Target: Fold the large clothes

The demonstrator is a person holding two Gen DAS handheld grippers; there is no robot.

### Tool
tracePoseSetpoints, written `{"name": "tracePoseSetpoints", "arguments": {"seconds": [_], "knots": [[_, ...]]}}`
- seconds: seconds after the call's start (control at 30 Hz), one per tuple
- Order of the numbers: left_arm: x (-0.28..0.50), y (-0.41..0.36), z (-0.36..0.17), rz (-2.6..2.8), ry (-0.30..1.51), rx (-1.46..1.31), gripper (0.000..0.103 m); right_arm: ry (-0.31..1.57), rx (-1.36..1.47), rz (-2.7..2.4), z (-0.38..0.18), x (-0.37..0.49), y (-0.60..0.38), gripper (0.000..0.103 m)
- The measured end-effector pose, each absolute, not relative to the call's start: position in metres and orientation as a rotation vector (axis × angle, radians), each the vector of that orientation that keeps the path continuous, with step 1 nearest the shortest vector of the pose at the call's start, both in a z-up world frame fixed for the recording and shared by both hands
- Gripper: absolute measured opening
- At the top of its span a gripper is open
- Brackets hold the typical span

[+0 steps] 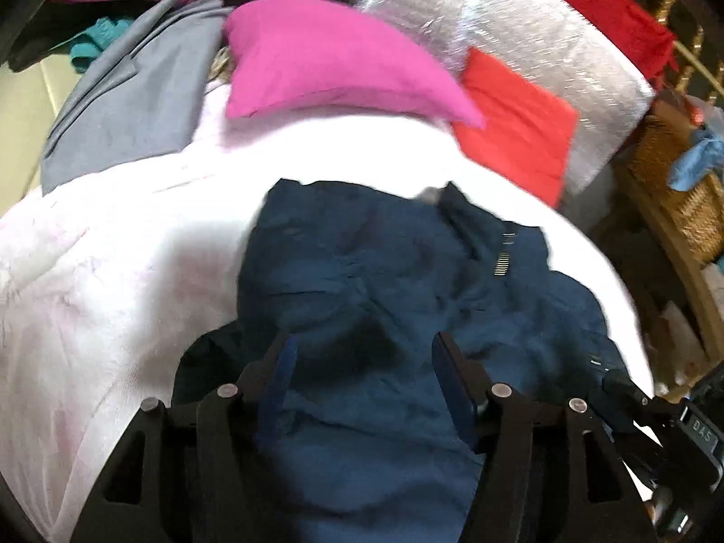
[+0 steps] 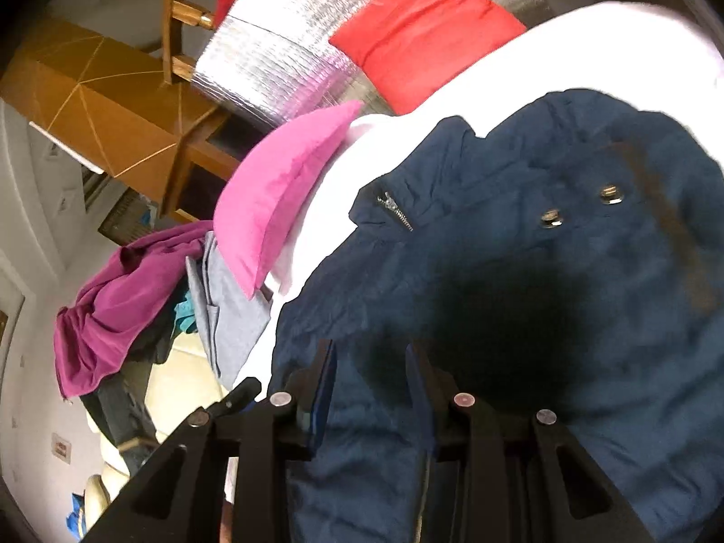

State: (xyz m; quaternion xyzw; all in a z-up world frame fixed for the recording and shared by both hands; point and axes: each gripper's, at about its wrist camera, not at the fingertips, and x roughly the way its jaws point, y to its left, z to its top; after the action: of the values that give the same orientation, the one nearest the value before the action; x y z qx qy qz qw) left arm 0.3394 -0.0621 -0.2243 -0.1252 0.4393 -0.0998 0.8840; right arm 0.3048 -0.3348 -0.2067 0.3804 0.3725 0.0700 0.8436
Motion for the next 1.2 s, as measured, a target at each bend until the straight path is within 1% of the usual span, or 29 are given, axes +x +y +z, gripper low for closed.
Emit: {"name": "tracePoseSetpoints", "arguments": {"seconds": [0.1,0.17,0.2,0.3,0.37,0.5,0.57,0.6,0.67,0.7,0.73,0.8,0.93,1.0,1.13,1.17,1.2], "knots": [[0.359,-0.062,-0.250,-0.167,1.005,-0.280,0.063,0.881,0.821,0.123,-0.239,0.324,-0.330,0.036],[0.362,-0.059,-0.260,-0.159,1.043,-0.275,0.063,0.921,0.819,0.101,-0.253,0.331,-0.329,0.022],[0.362,-0.062,-0.261,-0.155,1.053,-0.242,0.063,0.924,0.833,0.104,-0.255,0.329,-0.332,0.021],[0.359,-0.068,-0.258,-0.149,1.049,-0.189,0.063,0.939,0.837,0.106,-0.245,0.319,-0.342,0.021],[0.357,-0.065,-0.252,-0.154,1.029,-0.207,0.063,0.891,0.807,0.098,-0.227,0.308,-0.350,0.023],[0.346,-0.058,-0.230,-0.136,0.912,-0.197,0.063,0.750,0.830,0.025,-0.203,0.277,-0.392,0.023],[0.348,-0.060,-0.231,-0.110,0.903,-0.169,0.063,0.767,0.842,-0.046,-0.209,0.271,-0.411,0.023],[0.352,-0.061,-0.238,-0.091,0.934,-0.153,0.064,0.800,0.847,-0.070,-0.218,0.272,-0.419,0.023],[0.360,-0.065,-0.252,-0.072,1.007,-0.126,0.064,0.862,0.858,-0.092,-0.240,0.275,-0.427,0.019],[0.362,-0.065,-0.258,-0.074,1.025,-0.128,0.065,0.863,0.890,-0.084,-0.247,0.274,-0.428,0.019],[0.362,-0.065,-0.256,-0.070,1.019,-0.127,0.065,0.857,0.901,-0.089,-0.247,0.273,-0.427,0.019],[0.359,-0.065,-0.248,-0.077,1.000,-0.116,0.065,0.849,0.861,-0.101,-0.235,0.274,-0.421,0.023],[0.354,-0.056,-0.233,-0.098,0.945,-0.160,0.065,0.777,0.809,-0.020,-0.205,0.280,-0.402,0.023],[0.353,-0.052,-0.227,-0.088,0.914,-0.170,0.065,0.772,0.784,0.019,-0.196,0.291,-0.389,0.023],[0.357,-0.047,-0.229,-0.048,0.923,-0.156,0.065,0.824,0.749,0.085,-0.200,0.332,-0.354,0.023],[0.358,-0.045,-0.233,-0.034,0.945,-0.147,0.065,0.835,0.753,0.095,-0.208,0.340,-0.350,0.024],[0.363,-0.044,-0.242,-0.010,0.988,-0.127,0.065,0.865,0.763,0.095,-0.218,0.352,-0.344,0.029]]}}
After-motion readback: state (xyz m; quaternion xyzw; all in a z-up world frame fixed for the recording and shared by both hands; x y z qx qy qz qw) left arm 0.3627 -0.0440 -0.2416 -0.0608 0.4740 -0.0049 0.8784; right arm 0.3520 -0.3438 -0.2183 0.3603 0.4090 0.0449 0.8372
